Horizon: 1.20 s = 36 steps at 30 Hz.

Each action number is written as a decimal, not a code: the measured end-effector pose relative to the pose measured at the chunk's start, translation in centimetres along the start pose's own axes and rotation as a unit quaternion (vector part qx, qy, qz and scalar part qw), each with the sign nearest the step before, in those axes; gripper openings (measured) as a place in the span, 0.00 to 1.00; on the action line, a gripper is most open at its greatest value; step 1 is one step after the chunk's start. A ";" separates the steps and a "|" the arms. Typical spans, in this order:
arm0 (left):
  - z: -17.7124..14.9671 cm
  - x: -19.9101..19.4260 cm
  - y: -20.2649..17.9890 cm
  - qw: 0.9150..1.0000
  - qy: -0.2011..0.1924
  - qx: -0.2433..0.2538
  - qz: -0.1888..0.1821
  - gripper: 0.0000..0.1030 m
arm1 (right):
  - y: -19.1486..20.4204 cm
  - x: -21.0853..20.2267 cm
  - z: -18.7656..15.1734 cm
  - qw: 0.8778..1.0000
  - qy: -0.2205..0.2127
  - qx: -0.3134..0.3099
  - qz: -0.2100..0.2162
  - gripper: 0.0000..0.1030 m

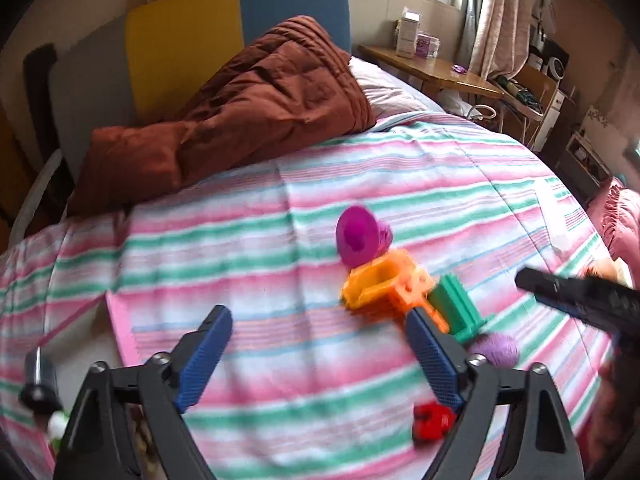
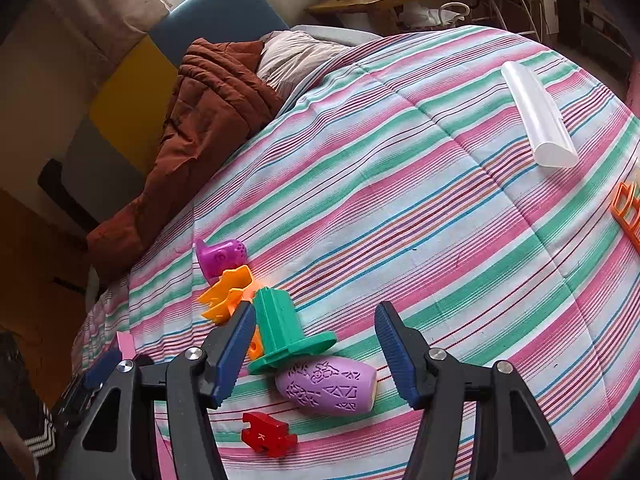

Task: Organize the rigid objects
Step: 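Move both grippers back over the remaining toys on the bed, then grasp the magenta suction cup with the left gripper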

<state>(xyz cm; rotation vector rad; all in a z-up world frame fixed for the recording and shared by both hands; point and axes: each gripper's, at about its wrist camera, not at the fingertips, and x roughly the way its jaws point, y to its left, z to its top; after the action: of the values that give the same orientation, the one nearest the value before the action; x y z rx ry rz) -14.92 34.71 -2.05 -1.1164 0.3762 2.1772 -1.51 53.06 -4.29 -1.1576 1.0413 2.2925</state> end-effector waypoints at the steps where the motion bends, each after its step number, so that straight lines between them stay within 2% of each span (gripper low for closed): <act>1: 0.7 0.7 -0.2 1.000 -0.003 0.005 -0.003 0.92 | 0.1 0.1 0.0 1.000 0.002 0.000 0.003 0.61; 6: 3.5 5.4 -1.0 0.999 0.013 0.029 -0.016 0.94 | 0.3 0.3 -0.1 1.000 0.014 -0.001 0.023 0.61; 15: 5.6 12.0 -1.2 0.997 0.055 0.011 -0.046 0.93 | 0.8 0.7 -0.3 0.998 0.031 -0.004 0.047 0.61; 18: 5.3 12.9 -1.3 0.996 0.068 0.009 -0.054 0.56 | 0.8 0.8 -0.3 0.998 0.034 -0.003 0.050 0.61; 19: 5.2 12.6 -1.4 0.997 0.059 0.017 -0.043 0.54 | 0.8 0.8 -0.3 0.998 0.033 -0.002 0.049 0.61; 23: 4.3 11.7 -0.8 0.997 0.061 0.014 -0.055 0.54 | 0.8 0.9 -0.3 0.998 0.032 -0.002 0.047 0.61; 29: 2.2 8.7 1.9 0.998 0.047 -0.029 -0.039 0.54 | -0.2 0.8 -0.2 0.999 0.027 0.013 0.039 0.61; 32: 0.5 6.9 2.7 0.998 0.047 -0.029 -0.020 0.54 | -1.0 1.1 0.1 0.998 0.032 0.031 0.037 0.61; 36: -2.5 4.7 2.8 0.998 0.052 -0.033 -0.017 0.54 | -1.3 1.5 0.2 0.998 0.037 0.035 0.026 0.61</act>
<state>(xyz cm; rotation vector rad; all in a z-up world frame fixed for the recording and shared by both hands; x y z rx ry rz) -17.22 33.29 -7.45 -1.2669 0.3309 2.1196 -1.72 54.05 -6.04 -1.2089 1.1825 2.2485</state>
